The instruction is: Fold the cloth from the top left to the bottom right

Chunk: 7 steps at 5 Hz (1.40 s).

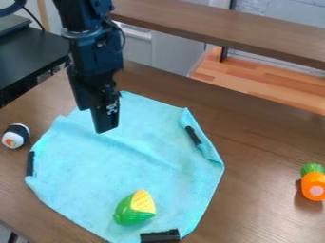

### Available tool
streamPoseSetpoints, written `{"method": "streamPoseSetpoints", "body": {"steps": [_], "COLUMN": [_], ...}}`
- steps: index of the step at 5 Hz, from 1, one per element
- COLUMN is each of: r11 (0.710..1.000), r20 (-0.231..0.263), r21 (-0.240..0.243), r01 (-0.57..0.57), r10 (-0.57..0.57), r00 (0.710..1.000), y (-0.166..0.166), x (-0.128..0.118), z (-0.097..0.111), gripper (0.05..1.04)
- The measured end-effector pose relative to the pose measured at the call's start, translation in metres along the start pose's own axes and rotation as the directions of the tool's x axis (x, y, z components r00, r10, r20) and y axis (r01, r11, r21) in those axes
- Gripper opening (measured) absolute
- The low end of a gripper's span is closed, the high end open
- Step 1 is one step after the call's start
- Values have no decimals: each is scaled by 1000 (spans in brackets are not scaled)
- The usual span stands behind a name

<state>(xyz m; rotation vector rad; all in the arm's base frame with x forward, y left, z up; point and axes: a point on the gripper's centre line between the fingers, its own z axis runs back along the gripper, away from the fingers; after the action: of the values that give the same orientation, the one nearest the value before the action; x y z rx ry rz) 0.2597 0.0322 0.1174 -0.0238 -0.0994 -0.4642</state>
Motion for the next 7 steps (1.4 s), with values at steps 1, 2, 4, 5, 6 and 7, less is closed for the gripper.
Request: {"method": "streamPoseSetpoints", "body": {"steps": [1, 2, 4, 5, 6, 7], "r11": [1000, 998, 993, 986, 991, 997], "r20": [-15, 1, 9, 34, 76, 89], "r21": [-21, -52, -34, -17, 7, 28], "r01": [6, 46, 111, 166, 135, 78], "r10": [-7, -46, -111, -165, -135, -80], "r00": [1000, 999, 994, 986, 988, 993], "y": [-1, 16, 48, 52, 76, 105], "x": [0, 4, 11, 16, 23, 28], "z": [-7, -15, -23, -26, -26, -29], "gripper": [1000, 999, 999, 999, 1000, 1000]}}
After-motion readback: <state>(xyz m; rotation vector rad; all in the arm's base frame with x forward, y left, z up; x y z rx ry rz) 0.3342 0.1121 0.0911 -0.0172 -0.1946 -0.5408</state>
